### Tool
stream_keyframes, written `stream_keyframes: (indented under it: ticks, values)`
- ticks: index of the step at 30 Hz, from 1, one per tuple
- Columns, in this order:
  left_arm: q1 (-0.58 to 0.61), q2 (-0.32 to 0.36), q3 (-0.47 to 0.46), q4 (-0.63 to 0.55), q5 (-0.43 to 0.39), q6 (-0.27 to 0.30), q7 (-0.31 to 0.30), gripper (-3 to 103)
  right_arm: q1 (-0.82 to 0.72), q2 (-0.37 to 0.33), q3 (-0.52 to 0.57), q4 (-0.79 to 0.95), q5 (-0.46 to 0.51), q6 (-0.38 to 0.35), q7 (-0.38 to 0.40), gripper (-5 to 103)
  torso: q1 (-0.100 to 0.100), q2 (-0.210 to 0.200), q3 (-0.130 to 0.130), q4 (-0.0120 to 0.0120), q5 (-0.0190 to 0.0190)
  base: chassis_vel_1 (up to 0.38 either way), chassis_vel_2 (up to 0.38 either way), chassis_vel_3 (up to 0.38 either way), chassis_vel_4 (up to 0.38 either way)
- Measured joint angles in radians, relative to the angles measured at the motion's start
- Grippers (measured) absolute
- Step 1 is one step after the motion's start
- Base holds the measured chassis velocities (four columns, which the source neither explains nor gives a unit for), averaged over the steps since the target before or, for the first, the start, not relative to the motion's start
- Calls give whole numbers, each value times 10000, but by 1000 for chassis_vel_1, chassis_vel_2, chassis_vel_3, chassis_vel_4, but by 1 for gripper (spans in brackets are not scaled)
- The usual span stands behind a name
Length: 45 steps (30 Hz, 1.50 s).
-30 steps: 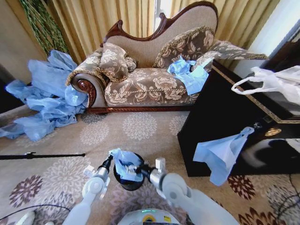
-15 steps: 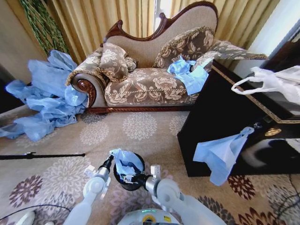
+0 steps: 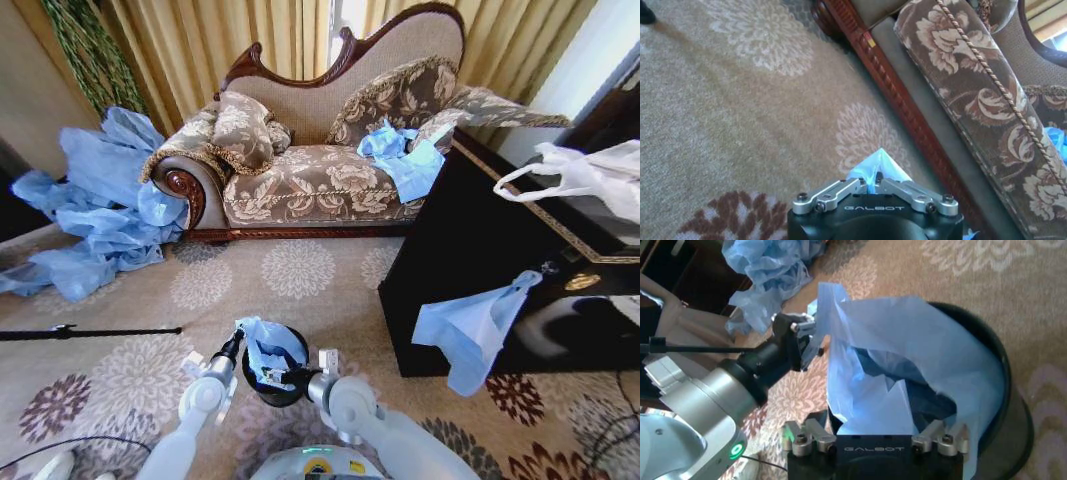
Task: Place a garbage bag over the trash bin.
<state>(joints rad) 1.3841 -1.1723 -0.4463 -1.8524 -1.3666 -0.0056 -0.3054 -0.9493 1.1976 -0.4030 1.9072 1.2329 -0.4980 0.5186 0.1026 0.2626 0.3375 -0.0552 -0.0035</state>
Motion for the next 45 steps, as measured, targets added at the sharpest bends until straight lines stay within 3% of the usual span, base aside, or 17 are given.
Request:
stream_keyframes:
  ticks: [8,10,13,14,18,20,22,29,32,33,36,38,42,45]
  values:
    - [-47,-48,76,-22,0,0,-42,0,36,132,-145,-466,-397,84,-244,48,0,0,0,0,0,0,0,0,0]
    - [-48,-53,76,-29,1,0,-46,0,34,144,-192,-508,-443,85,-271,48,0,0,0,0,0,0,0,0,0]
    - [-47,-48,54,-58,-4,-1,-51,0,5,174,-352,-544,-535,96,-312,32,0,0,0,0,1,0,0,0,0]
    - [-47,-48,54,-58,-4,-1,-51,0,5,174,-352,-544,-535,96,-312,32,0,0,0,0,1,0,0,0,0]
    - [-22,-56,-7,-115,-5,-22,-91,0,-13,45,-759,-434,-1234,236,-531,10,0,0,0,0,0,0,0,0,0]
    - [-13,-66,-9,-126,-1,-23,-99,0,-12,5,-836,-385,-1413,245,-565,10,0,0,0,0,0,0,0,0,0]
    - [9,-111,-12,-166,18,-25,-122,0,-5,-104,-1052,-320,-2060,270,-757,2,0,0,0,0,0,0,0,0,0]
    - [73,-140,28,-378,69,-11,-214,0,47,-148,-1366,-245,-3299,268,-881,0,0,0,-1,0,1,0,0,0,0]
    - [132,-125,1,-515,206,121,-309,-3,59,-331,-1595,-17,-4511,248,-931,0,0,0,-1,-1,1,0,0,0,0]
    - [132,-125,1,-515,206,121,-309,-3,59,-331,-1595,-17,-4511,248,-931,0,0,0,-1,-1,1,0,0,0,0]
    - [250,-117,-73,-688,322,148,-420,13,54,-591,-1774,359,-4785,114,-873,0,0,0,-1,0,-1,0,0,0,0]
    - [305,-112,-111,-770,396,148,-454,13,56,-680,-1843,451,-4931,114,-877,0,0,0,-1,0,0,0,0,0,0]
    - [469,-82,-243,-948,736,148,-550,29,94,-840,-1958,634,-5218,114,-926,0,0,0,-1,-1,0,0,0,0,0]
    - [866,9,-671,-1463,1529,246,-605,45,237,-930,-2068,703,-5600,120,-1069,0,0,0,-1,0,0,0,0,0,0]
